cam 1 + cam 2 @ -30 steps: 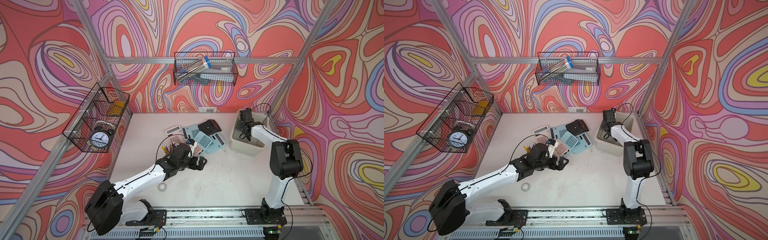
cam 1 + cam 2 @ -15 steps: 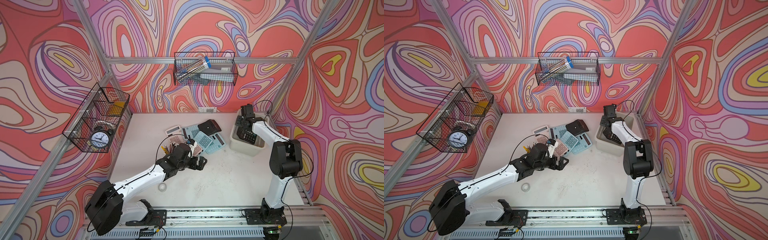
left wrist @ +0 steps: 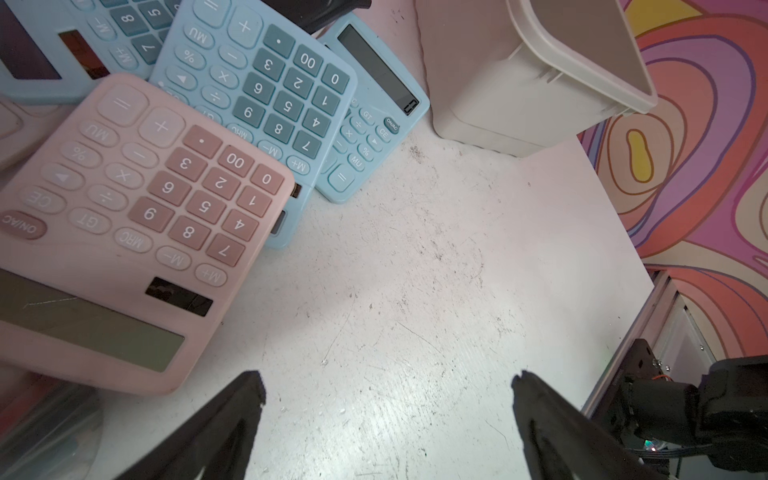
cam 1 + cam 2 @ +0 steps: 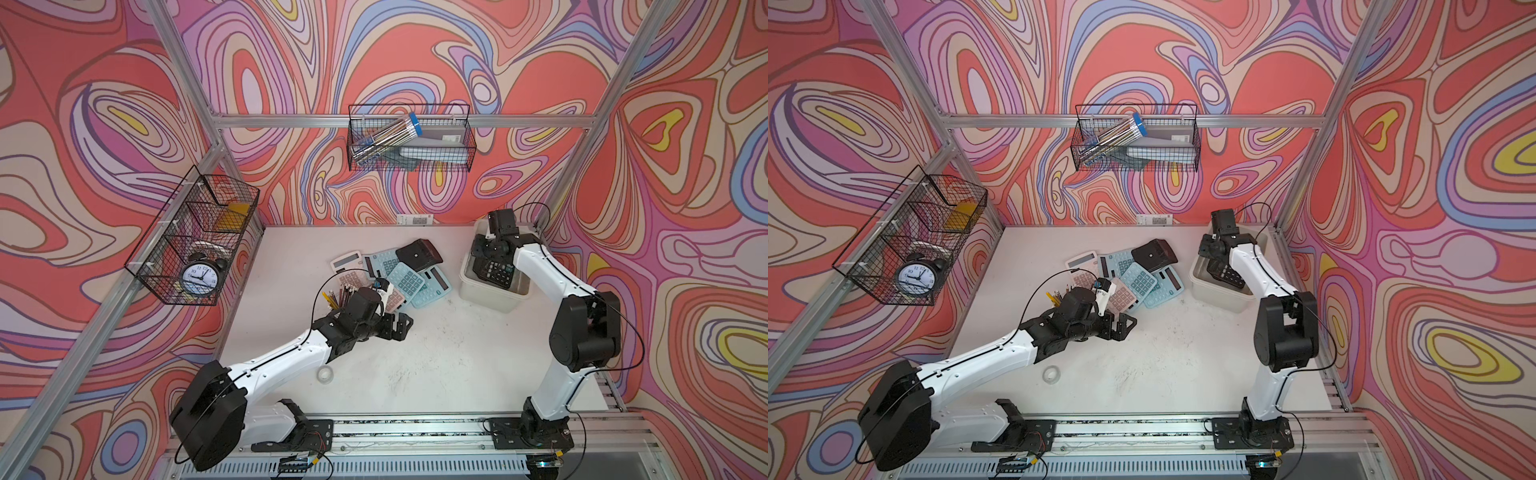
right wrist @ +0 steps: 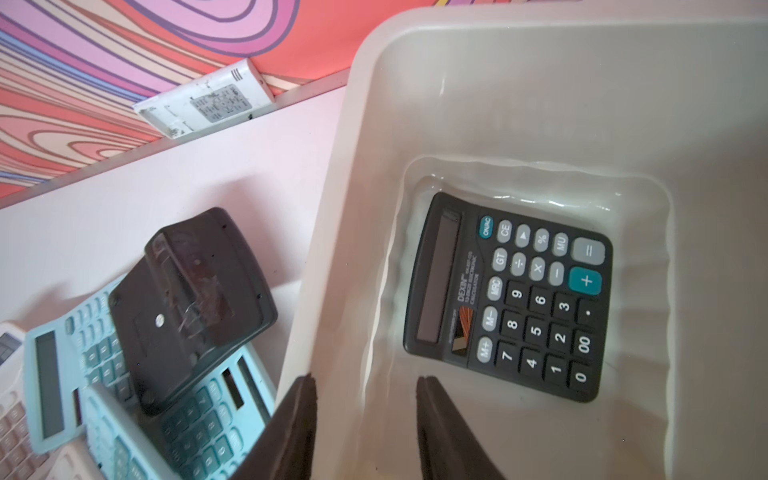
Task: Put the calculator in the storage box
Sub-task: Move the storage box to the center of the board, then adjust the calculator in the storage box.
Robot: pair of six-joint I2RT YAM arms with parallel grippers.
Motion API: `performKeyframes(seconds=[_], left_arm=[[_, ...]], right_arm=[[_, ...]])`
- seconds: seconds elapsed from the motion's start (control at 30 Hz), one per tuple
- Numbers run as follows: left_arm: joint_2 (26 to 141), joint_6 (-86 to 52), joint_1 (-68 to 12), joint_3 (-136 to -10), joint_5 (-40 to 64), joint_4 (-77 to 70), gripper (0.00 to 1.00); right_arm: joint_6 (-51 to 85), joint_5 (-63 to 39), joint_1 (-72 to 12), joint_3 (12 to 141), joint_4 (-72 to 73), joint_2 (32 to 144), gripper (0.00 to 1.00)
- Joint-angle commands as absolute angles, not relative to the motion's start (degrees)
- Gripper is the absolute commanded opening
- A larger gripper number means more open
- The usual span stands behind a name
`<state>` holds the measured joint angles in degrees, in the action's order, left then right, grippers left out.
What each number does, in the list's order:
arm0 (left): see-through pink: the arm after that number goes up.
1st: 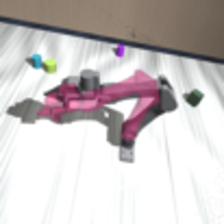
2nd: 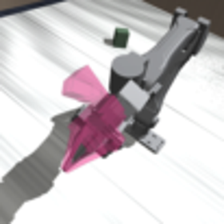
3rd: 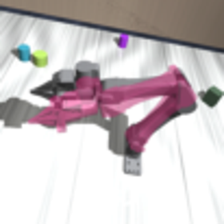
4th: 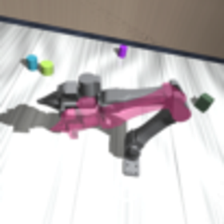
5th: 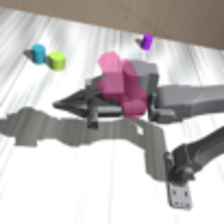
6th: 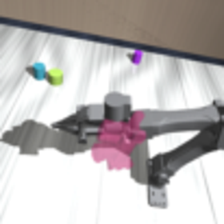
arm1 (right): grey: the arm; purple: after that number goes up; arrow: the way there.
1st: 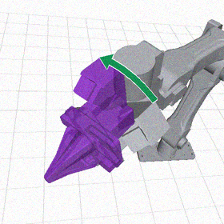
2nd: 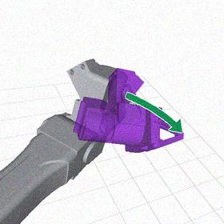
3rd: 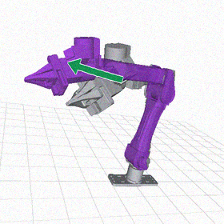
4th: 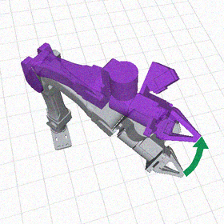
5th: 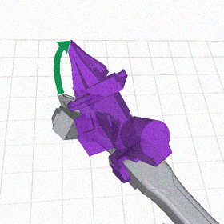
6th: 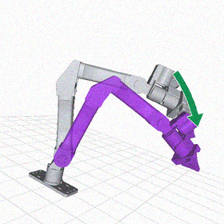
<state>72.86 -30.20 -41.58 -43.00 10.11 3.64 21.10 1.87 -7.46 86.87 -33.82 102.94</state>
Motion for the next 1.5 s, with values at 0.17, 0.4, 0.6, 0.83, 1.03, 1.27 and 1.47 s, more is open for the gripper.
performKeyframes(seconds=[0.17,0.4,0.6,0.83,1.03,1.27,1.47], left_arm=[[71.63,-29.36,-41.66,-42.71,8.4,4.27,0.99],[72.0,-29.36,-41.7,-42.63,8.0,4.14,0.99],[72.16,-29.18,-41.66,-42.65,7.73,4.04,0.99],[71.72,-29.08,-41.66,-42.28,7.36,3.79,0.99],[71.68,-29.38,-41.66,-42.19,8.17,3.43,0.99],[70.16,-29.0,-41.66,-41.75,6.05,4.13,0.99],[70.39,-28.75,-41.66,-41.92,4.75,4.67,0.99]], right_arm=[[21.84,-5.07,-7.16,79.85,-39.07,97.79,0.42],[22.15,-10.15,-7.13,71.89,-39.97,94.22,0.41],[22.6,-9.95,-7.68,67.3,-44.37,89.01,0.41],[26.91,-8.59,-12.94,58.92,-49.34,80.04,0.4],[28.25,-2.84,-13.21,59.2,-51.67,75.3,0.42],[27.79,1.59,-12.66,64.73,-45.54,84.39,0.41],[28.03,-0.81,-10.7,65.47,-38.48,94.72,0.38]])
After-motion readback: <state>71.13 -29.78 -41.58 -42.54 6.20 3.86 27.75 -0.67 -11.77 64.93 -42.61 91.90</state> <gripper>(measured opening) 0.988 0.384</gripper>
